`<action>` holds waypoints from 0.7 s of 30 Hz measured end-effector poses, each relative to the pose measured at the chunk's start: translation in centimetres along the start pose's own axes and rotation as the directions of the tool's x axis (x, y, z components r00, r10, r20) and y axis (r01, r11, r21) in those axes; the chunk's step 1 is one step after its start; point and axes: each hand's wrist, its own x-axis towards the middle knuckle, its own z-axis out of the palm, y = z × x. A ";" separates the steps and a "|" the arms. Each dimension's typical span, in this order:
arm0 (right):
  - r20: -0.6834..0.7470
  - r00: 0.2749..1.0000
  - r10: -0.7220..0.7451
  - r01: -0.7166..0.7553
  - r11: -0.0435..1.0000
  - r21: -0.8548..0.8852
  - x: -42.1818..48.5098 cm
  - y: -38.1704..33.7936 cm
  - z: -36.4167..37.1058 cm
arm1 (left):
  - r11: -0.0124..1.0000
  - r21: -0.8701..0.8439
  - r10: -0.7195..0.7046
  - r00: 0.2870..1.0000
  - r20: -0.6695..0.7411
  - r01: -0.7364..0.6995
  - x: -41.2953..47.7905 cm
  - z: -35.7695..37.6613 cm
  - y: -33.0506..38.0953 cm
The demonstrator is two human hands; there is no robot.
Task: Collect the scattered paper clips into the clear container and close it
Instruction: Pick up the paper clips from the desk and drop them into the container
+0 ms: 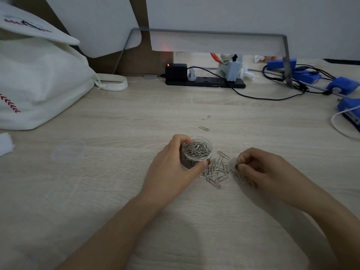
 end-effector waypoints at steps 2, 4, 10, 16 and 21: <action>-0.004 1.000 -0.014 0.015 0.992 0.125 0.2 -0.5 -0.2 | 1.000 0.003 0.003 1.000 -0.004 -0.003 0.0 0.0 0.0; -0.038 0.998 -0.051 0.058 0.978 0.201 0.7 -1.4 -0.2 | 1.000 0.007 0.007 1.000 -0.009 -0.006 0.0 0.0 0.0; -0.119 0.981 -0.155 0.180 0.952 0.246 3.0 -5.0 1.0 | 1.000 0.009 0.013 1.000 -0.017 -0.012 0.1 0.1 0.0; -0.070 0.975 -0.213 0.205 0.973 -0.108 4.4 -5.7 3.4 | 0.999 -0.028 0.040 0.999 -0.023 -0.041 0.1 -0.1 0.2; -0.009 0.979 -0.205 0.204 0.977 -0.064 4.1 -5.8 2.7 | 0.998 -0.038 0.054 0.998 -0.025 -0.055 0.1 -0.1 0.0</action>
